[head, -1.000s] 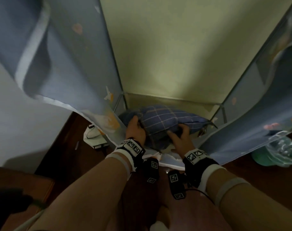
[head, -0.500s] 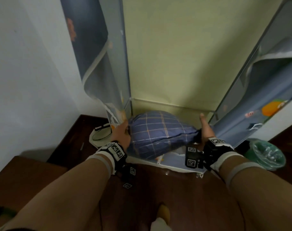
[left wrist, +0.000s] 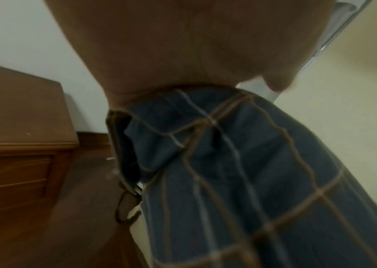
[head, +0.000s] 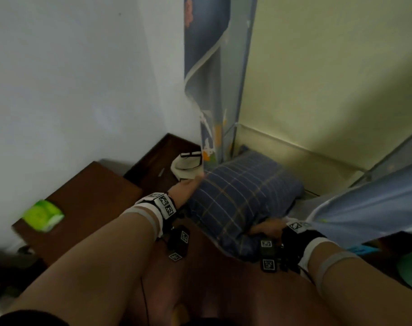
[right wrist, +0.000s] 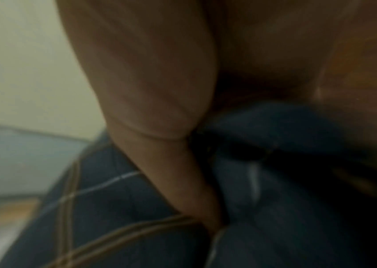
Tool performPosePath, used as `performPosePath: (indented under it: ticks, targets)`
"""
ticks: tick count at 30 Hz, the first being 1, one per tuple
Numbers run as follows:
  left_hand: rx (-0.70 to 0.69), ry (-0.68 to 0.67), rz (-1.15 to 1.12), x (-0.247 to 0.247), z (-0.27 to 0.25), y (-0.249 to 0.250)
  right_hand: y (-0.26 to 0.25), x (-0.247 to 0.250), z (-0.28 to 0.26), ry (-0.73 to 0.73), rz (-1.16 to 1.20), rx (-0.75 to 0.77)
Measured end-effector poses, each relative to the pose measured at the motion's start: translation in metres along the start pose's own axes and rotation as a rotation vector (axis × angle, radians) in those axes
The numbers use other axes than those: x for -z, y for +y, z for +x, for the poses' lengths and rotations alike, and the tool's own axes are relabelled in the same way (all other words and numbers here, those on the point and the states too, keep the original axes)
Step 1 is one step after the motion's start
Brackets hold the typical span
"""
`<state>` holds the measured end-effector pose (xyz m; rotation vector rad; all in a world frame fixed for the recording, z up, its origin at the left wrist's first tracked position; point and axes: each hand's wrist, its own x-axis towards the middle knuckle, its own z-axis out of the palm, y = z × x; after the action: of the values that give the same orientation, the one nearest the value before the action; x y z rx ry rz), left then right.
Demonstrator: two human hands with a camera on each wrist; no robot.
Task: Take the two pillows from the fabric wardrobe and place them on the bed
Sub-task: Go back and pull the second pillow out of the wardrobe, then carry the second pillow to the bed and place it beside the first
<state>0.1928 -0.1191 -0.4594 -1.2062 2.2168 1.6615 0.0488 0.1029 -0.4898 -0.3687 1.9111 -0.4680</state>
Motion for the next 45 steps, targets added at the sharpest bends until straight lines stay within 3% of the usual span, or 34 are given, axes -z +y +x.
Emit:
performPosePath:
  ticks: [3,7,9,12,18,21,24,28,32,38,45]
  targets:
    - [-0.011,0.054,0.211,-0.003,-0.002,-0.028,0.020,-0.024,0.011,-0.093,0.285,0.003]
    - [-0.012,0.080,0.254,-0.018,-0.024,-0.064,0.048,-0.042,0.032,0.032,0.838,0.050]
    - [0.051,0.070,0.233,-0.024,-0.041,-0.089,0.057,-0.055,0.040,0.021,0.900,-0.016]
    - [0.145,0.109,0.218,-0.016,-0.066,-0.128,0.058,-0.076,0.046,-0.038,0.728,-0.017]
    - [0.313,0.236,0.263,0.023,-0.125,-0.179,0.013,-0.142,0.035,-0.228,0.421,0.028]
    - [0.397,0.306,0.261,0.041,-0.151,-0.229,-0.021,-0.180,0.028,-0.340,0.464,0.090]
    - [0.512,0.398,0.178,0.059,-0.180,-0.279,-0.070,-0.216,0.030,-0.381,0.438,0.257]
    - [0.638,0.564,0.097,0.088,-0.215,-0.304,-0.142,-0.270,0.034,-0.377,0.256,0.509]
    - [0.707,0.652,0.002,0.131,-0.230,-0.329,-0.216,-0.322,0.030,-0.479,0.044,0.623]
    - [0.729,0.836,-0.270,0.207,-0.275,-0.379,-0.322,-0.414,0.013,-0.665,-0.493,0.825]
    - [0.874,1.044,-0.525,0.230,-0.312,-0.422,-0.398,-0.516,0.014,-0.762,-0.779,1.048]
